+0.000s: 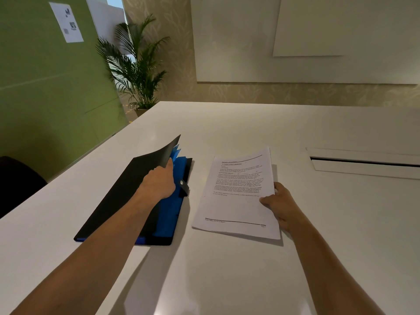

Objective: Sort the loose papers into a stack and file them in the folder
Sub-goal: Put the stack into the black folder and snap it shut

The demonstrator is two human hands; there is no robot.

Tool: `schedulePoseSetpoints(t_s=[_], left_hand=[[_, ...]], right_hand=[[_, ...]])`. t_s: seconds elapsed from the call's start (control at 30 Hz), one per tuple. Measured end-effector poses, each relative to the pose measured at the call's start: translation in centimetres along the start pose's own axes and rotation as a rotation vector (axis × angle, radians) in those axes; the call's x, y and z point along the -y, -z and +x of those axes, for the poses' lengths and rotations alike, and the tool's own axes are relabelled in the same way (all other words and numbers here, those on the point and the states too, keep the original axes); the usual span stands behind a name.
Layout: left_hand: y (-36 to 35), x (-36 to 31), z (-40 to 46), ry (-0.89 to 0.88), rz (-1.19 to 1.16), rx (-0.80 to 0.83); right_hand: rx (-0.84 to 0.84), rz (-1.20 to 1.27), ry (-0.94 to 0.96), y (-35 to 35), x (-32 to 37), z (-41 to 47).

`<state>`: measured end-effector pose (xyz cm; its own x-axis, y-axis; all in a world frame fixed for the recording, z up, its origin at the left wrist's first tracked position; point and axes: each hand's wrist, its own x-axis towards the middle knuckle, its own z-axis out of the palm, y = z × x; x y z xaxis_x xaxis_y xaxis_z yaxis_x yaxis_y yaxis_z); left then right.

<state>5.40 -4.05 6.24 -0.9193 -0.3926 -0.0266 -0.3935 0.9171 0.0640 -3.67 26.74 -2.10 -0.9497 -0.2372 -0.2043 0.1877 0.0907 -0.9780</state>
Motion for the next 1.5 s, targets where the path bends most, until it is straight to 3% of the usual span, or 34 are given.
schedulePoseSetpoints(t_s=[0.33,0.57,0.77,1.13,1.5], left_hand=[[3.1,-2.5,0.1,0.017,-0.3,0.023],[4.8,-5.2,0.5,-0.008,-0.34,0.008],[4.9,-7.3,0.3,-0.055,-0.402,-0.017],[4.5,-8.9,0.0,-0.107,-0.413,-0.039],[4.3,-13.5,-0.3,-0.159,-0.459,-0.046]], right_hand=[[-0.163,0.21,0.245,0.9,5.4,-1.9],[-0.147,-0.121,0.387,-1.4,8.8,-4.3],[-0.009,-0.289,0.308,-3.6,9.3,-4.7],[0.086,-0.275,0.294,-3.8,9.6,-3.2],[0.035,-0.508,0.295,-10.0,8.3,-2.9]])
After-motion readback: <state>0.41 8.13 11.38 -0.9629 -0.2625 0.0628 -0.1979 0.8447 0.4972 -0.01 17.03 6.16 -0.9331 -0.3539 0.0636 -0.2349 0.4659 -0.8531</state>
